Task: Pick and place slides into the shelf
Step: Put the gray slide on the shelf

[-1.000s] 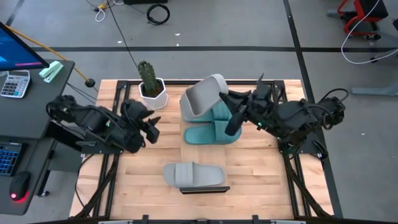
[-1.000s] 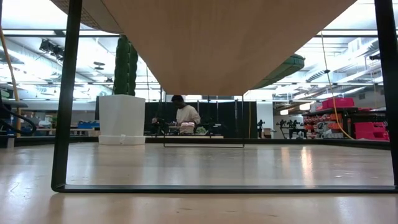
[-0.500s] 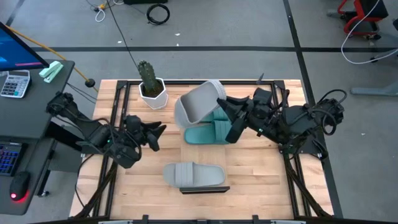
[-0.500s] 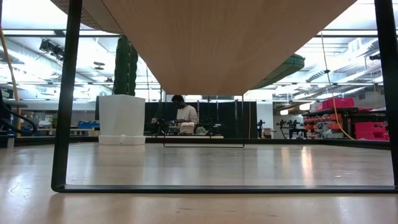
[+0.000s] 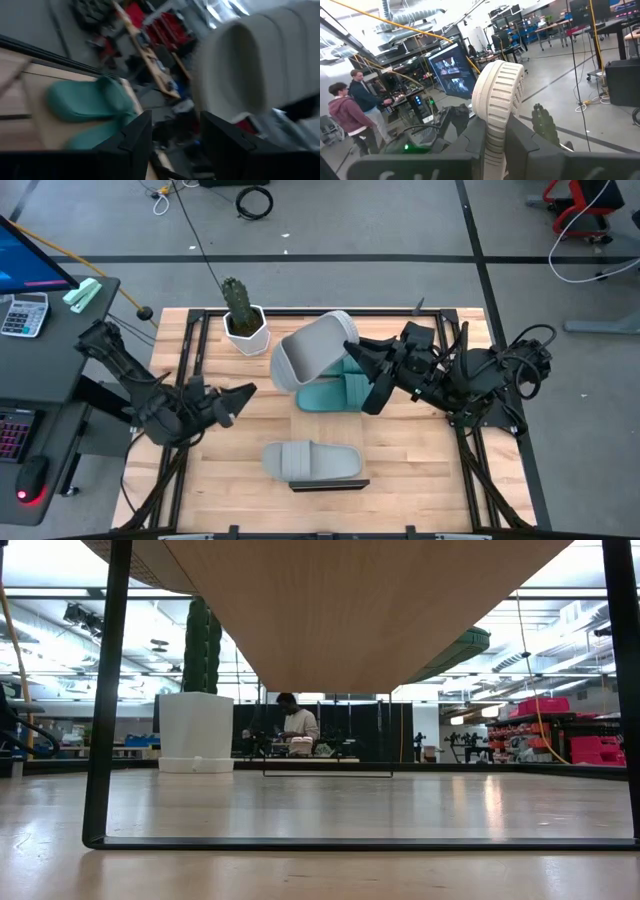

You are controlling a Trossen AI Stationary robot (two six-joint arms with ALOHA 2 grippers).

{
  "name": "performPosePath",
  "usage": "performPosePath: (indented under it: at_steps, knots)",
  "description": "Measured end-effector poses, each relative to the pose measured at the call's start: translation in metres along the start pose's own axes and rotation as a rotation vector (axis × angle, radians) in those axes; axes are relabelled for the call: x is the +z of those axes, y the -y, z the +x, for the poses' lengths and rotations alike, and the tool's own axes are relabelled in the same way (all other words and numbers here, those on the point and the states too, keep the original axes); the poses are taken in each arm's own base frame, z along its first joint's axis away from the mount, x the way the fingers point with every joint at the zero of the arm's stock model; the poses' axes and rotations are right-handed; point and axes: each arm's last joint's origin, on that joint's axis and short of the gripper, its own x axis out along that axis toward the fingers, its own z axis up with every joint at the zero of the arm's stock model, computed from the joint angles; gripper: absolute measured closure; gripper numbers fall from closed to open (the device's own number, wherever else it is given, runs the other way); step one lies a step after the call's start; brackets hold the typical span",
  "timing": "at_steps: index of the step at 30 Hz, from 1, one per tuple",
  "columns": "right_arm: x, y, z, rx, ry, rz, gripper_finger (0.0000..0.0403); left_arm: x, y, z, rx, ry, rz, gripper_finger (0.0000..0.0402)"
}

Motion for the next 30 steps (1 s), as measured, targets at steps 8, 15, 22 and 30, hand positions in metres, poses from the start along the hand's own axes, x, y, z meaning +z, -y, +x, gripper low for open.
performPosePath:
  at_steps: [8,15,22,30]
  knots:
    - [0.001,-0.001,0.0,0.016,0.003,0.003,0.0355,0.024,0.03,0.002,-0.362,-0.02,0.112,0.0246]
    - [0.009,-0.004,-0.001,0.065,0.048,0.02,0.0355,0.025,0.03,0.01,-0.428,-0.028,0.133,0.0282]
    - [0.01,-0.006,-0.001,0.114,0.052,0.027,0.0356,0.024,0.028,0.012,-0.416,-0.05,0.13,0.0268]
    - [0.01,-0.01,-0.008,0.137,0.047,0.015,0.0357,0.043,0.028,0.003,-0.42,-0.031,0.159,0.0229]
